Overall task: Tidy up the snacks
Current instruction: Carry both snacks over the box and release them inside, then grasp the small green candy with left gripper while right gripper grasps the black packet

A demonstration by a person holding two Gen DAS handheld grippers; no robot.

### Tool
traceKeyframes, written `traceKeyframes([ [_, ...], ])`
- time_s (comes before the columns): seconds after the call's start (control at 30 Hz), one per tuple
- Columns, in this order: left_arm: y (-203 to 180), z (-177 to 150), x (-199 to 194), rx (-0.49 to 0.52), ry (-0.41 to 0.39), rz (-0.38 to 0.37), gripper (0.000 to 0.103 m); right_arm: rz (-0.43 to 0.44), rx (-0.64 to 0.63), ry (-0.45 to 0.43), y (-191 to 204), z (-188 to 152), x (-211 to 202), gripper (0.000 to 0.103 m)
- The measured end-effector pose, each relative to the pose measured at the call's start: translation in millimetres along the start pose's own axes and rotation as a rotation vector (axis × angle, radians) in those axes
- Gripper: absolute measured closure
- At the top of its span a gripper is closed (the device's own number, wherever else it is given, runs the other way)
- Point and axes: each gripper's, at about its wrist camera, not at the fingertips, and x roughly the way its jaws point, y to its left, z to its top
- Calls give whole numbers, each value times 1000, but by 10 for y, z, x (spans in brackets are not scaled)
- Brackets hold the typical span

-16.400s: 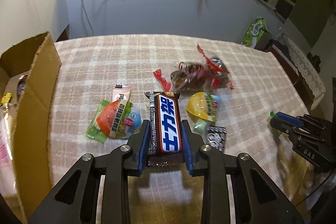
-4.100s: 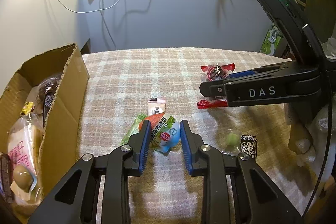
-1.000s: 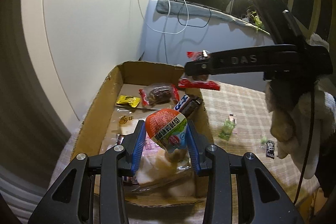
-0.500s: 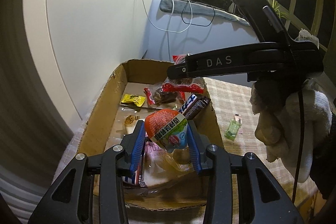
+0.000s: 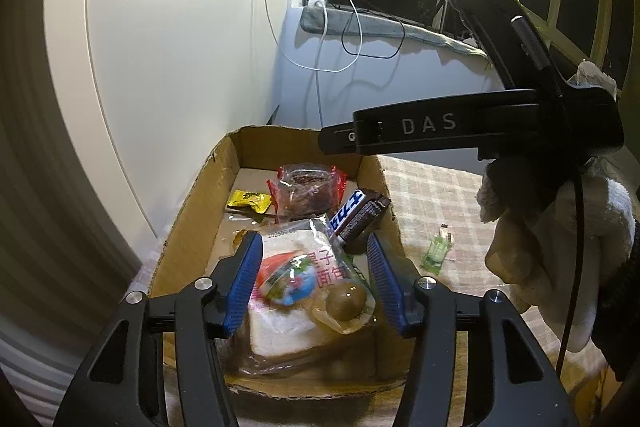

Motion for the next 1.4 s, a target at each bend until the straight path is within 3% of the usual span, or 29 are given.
traceKeyframes([
  [0.4, -232, 24, -95, 12, -22, -27, 49, -24, 22, -53, -299, -220, -509, 31],
  [0.67, -579, 7, -92, 57, -19, -79, 49, -95, 27, -64, -708, -571, -920, 31],
  [1.07, -1209, -141, 207, 144, 67, -189, 70, -183, 97, 70, -1188, -1415, -1107, 31],
  [1.13, -1296, -177, 322, 147, 99, -207, 76, -190, 119, 85, -1211, -1537, -1097, 33],
  [1.27, -1381, -208, 482, 142, 138, -230, 82, -184, 126, 115, -1174, -1811, -983, 51],
  [1.4, -1442, -225, 598, 141, 162, -241, 85, -220, 112, 116, -1128, -1918, -876, 56],
])
